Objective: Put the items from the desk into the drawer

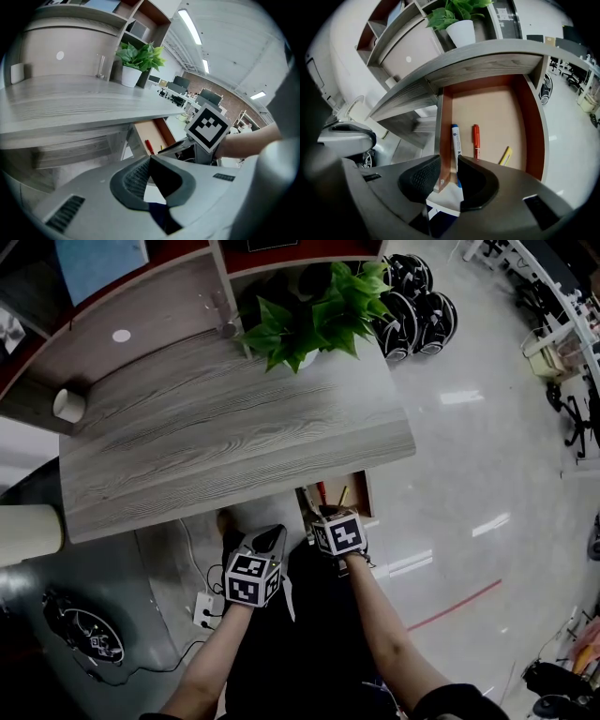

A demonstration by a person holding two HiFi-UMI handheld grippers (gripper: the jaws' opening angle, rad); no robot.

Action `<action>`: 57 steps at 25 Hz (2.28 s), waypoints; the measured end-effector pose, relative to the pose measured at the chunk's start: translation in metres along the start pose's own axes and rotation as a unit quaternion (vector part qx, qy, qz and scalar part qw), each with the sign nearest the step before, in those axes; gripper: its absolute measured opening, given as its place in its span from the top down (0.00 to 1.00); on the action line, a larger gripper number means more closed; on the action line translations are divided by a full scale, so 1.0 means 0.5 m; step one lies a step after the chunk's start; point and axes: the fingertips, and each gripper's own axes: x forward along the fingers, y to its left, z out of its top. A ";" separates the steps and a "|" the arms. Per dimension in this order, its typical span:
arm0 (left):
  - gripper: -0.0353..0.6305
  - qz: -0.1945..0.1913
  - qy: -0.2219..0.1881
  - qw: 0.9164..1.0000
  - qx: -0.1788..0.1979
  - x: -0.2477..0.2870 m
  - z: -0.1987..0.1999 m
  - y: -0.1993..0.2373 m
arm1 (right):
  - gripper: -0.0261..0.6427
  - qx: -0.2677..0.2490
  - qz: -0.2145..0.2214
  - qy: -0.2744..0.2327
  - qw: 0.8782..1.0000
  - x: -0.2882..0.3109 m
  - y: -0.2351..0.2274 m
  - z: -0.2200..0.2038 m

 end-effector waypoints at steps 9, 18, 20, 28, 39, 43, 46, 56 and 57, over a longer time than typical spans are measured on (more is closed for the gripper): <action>0.92 -0.017 -0.018 1.000 0.015 -0.032 0.045 -0.033 | 0.79 0.009 0.017 -0.045 0.999 -0.088 0.019 0.014; 0.92 -0.036 -0.071 0.994 0.069 -0.089 0.137 -0.093 | 0.79 -0.005 0.011 -0.154 0.988 -0.239 0.060 0.110; 0.92 -0.040 -0.080 0.993 0.071 -0.109 0.150 -0.109 | 0.79 -0.016 0.013 -0.182 0.983 -0.281 0.083 0.135; 0.92 -0.088 -0.186 0.976 0.077 -0.201 0.283 -0.201 | 0.95 -0.074 -0.017 -0.350 0.934 -0.469 0.158 0.251; 0.92 -0.079 -0.326 0.936 0.104 -0.264 0.403 -0.256 | 0.95 -0.087 -0.019 -0.532 0.842 -0.647 0.214 0.309; 0.92 -0.081 -0.321 0.937 0.110 -0.249 0.399 -0.273 | 0.95 -0.078 -0.008 -0.524 0.848 -0.642 0.202 0.300; 0.92 -0.083 -0.317 0.938 0.111 -0.238 0.395 -0.281 | 0.95 -0.057 -0.004 -0.516 0.855 -0.636 0.181 0.285; 0.92 -0.088 -0.296 0.943 0.123 -0.218 0.359 -0.309 | 0.95 -0.045 -0.024 -0.516 0.855 -0.642 0.146 0.258; 0.92 -0.088 -0.294 0.944 0.122 -0.217 0.357 -0.308 | 0.95 -0.045 -0.030 -0.516 0.855 -0.646 0.147 0.259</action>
